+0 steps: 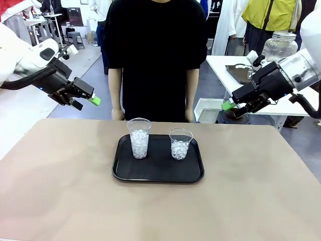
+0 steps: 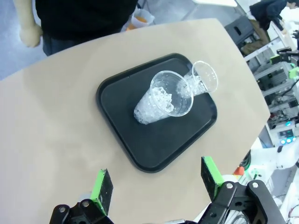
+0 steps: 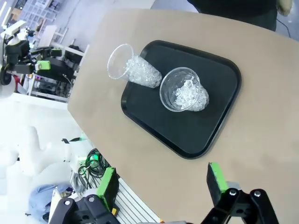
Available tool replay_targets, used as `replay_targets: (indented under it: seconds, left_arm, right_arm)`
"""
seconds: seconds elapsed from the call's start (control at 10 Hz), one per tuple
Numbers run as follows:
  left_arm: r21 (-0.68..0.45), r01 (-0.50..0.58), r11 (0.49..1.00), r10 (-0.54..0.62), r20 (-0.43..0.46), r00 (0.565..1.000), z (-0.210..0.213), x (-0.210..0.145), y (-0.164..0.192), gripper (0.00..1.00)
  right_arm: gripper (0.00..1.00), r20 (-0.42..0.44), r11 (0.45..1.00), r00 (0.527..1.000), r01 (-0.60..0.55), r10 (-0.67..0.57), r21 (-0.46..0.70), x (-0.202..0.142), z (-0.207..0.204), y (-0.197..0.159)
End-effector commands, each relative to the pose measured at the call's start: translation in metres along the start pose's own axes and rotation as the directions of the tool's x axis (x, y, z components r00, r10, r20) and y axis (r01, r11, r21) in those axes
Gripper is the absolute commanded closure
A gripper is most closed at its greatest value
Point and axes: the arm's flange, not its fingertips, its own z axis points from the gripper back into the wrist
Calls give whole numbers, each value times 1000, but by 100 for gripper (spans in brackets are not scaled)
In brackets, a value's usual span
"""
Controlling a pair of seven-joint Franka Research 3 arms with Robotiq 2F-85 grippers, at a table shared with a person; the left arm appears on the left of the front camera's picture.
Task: Pour the drink into the iced cup.
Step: Pick up the iced cup indicated by the human and present it to them.
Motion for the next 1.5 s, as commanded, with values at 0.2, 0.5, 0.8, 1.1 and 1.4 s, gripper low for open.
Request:
replay_targets:
  seconds: [0.2, 0.5, 0.8, 1.1, 1.4]
  left_arm:
    - [2, -14, 1000, 14, 1, 1000, 1, -1, 3, 0]
    - [-217, -253, 943, 250, -41, 967, 5, 14, 52, 0]
    - [-355, -344, 869, 333, -92, 938, 0, 23, 79, 0]
    - [-462, -403, 790, 389, -129, 912, -10, 23, 100, 0]
    - [-534, -438, 724, 418, -166, 893, -18, 16, 115, 0]
  right_arm:
    - [0, -9, 994, 996, 93, -93, 54, 5, -2, 0]
    - [0, -85, 898, 932, 362, -352, 252, 22, -3, -40]
    - [0, -157, 805, 887, 461, -435, 374, 29, -5, -69]
    - [0, -134, 711, 845, 512, -518, 483, 31, -7, -93]
    - [0, -115, 637, 808, 535, -578, 555, 31, -9, -112]
